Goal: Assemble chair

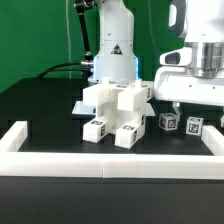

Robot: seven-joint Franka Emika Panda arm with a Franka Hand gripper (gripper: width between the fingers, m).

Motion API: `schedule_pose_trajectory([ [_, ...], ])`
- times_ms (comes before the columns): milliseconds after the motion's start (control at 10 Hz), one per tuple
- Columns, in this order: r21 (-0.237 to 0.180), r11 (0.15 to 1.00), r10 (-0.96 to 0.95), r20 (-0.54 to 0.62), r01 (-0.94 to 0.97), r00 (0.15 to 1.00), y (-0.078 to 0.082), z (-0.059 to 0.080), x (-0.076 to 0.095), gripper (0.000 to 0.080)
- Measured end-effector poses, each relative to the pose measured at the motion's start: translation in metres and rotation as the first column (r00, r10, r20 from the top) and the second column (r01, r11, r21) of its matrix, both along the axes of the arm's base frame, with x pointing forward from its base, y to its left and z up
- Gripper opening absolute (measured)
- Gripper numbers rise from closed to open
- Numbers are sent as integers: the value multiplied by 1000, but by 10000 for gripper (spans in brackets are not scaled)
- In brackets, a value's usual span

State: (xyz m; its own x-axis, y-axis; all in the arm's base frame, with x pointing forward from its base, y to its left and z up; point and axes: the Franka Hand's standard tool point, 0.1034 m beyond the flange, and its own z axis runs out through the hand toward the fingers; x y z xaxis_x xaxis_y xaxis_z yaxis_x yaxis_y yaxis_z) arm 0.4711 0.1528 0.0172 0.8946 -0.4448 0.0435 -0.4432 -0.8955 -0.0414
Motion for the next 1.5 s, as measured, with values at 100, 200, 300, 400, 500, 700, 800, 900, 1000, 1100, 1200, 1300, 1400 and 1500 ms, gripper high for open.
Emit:
schedule_pose_trajectory([
  [100,-1,1000,1,-2,-1,1000,0,-1,-1,649],
  [200,-2,1000,3,-3,-3,1000,0,-1,-2,649],
  [300,-4,1000,6,-7,-6,1000,1,-3,-4,649],
  [400,-7,1000,11,-12,-12,1000,3,-6,-6,637],
  [500,-10,1000,15,-16,-15,1000,3,-9,-8,637],
  [700,-11,1000,15,-18,-15,1000,3,-10,-9,282],
  [800,-11,1000,15,-19,-15,1000,3,-10,-9,282],
  [900,-11,1000,15,-19,-15,1000,3,-10,-9,285],
  [1000,-11,1000,15,-19,-15,1000,3,-10,-9,285],
  [1100,-11,1000,15,-19,-15,1000,3,-10,-8,285],
  [1200,-11,1000,15,-18,-15,1000,3,-10,-8,285],
  [1300,-9,1000,15,-21,-15,1000,3,-8,-7,285],
  [1400,11,1000,16,-39,-15,999,9,10,0,285],
  [1500,35,999,11,-20,-11,1000,9,36,11,285],
])
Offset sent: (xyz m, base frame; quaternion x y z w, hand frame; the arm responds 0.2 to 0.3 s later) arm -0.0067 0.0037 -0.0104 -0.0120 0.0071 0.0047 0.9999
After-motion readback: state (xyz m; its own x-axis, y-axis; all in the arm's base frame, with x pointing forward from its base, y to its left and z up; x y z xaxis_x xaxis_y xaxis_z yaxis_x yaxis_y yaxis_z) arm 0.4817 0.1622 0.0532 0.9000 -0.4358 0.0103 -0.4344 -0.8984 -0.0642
